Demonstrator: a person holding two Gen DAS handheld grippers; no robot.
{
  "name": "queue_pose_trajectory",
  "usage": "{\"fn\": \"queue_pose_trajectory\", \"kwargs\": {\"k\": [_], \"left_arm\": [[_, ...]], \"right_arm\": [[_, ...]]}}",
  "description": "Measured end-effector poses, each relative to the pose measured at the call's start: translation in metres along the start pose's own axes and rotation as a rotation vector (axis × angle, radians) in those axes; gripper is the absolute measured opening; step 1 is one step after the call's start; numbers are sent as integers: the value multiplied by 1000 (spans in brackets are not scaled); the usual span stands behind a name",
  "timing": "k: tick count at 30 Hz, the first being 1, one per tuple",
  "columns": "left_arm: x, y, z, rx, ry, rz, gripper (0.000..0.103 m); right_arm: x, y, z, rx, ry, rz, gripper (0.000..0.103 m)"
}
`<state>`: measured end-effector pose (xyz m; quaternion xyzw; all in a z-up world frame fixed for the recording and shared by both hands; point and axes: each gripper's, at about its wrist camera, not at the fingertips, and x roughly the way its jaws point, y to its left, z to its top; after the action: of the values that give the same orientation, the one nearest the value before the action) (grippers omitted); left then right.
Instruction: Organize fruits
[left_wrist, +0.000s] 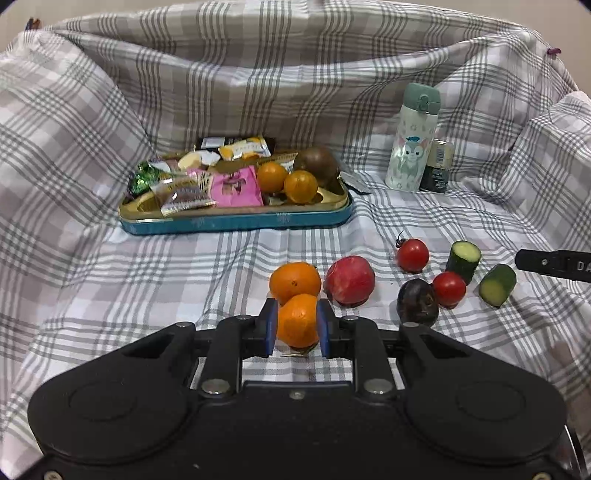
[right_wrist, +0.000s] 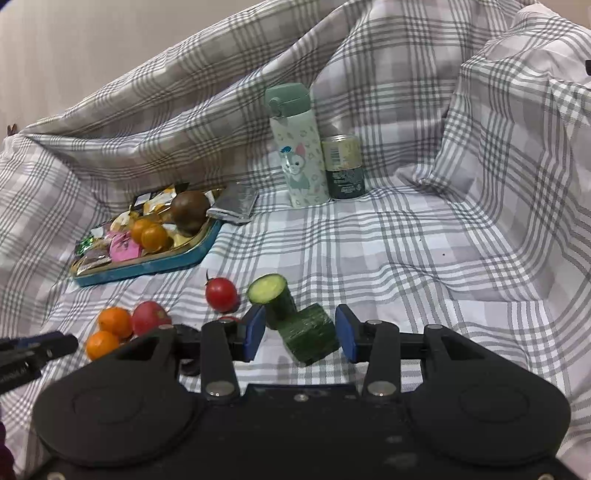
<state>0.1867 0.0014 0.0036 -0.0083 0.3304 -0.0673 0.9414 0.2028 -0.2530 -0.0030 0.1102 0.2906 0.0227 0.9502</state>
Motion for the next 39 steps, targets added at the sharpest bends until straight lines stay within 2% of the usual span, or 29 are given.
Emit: {"fn": "queue_pose_trajectory", "kwargs": {"k": [7,9,13,15,16,19,22,30,37,39], "left_arm": [[12,8,0,-56,7,-30,32],[16,9,0,-64,10,-23,38],[18,13,0,-83,4,-27,38],[20,12,1,-86,24,-64,38],[21,10,0,-76,37,-93,41],[15,-3,-3,11,18,-115,42],[11,-9,-5,51,21,-195,42],[8,-14,-6,64,60,-318,42],[8,-7,-6,26,60,-317,42],[9,-4,-5,10,60,-312,42]], "right_arm": [[2,0,-2,2,-35,-41,44],[3,-2,-1,7,-33,-47,44],[10,-6,0,32,-18,-65,44],[13,-7,1,37,-4,-67,44],[14,-7,0,36,5,-64,44],[19,-3,-1,15,25,-63,44],[20,0,-2,5,30,-59,44],[26,-1,-1,21,67,-48,44],[28,-7,1,79,92,-26,46],[28,-8,1,98,107,7,46]]}}
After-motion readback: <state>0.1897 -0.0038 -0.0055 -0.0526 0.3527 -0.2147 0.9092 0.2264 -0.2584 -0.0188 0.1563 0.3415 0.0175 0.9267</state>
